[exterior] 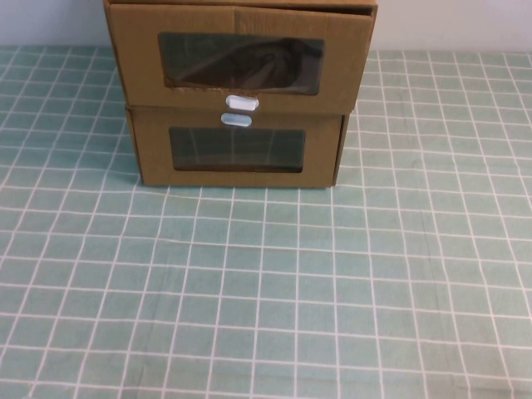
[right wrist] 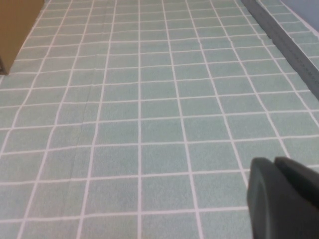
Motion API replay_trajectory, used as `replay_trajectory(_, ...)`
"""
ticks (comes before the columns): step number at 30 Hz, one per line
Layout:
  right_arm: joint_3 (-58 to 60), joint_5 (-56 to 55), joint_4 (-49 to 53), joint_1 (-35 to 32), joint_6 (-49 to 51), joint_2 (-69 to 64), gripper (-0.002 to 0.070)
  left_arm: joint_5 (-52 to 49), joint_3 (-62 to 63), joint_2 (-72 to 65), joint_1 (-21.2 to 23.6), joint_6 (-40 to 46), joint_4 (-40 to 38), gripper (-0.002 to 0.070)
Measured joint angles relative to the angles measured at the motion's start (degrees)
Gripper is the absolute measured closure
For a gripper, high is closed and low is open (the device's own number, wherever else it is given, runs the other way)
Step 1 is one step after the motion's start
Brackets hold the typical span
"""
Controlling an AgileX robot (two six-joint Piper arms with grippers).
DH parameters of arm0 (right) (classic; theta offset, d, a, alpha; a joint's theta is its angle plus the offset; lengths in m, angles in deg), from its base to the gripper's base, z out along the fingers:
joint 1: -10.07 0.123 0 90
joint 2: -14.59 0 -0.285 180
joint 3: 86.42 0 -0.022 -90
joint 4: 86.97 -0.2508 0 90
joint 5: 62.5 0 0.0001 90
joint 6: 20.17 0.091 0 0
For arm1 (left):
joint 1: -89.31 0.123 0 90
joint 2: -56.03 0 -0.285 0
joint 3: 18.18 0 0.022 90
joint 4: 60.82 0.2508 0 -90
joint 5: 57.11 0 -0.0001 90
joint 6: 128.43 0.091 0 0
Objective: Close the shoe box
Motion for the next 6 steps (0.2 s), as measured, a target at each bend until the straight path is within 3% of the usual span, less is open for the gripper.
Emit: replay_trajectory(6, 0.0, 0.0, 0.0, -0.22, -0.03, 0.0, 0.069, 0.0, 0.0, 0.0, 0.0, 0.0, 0.0, 0.068)
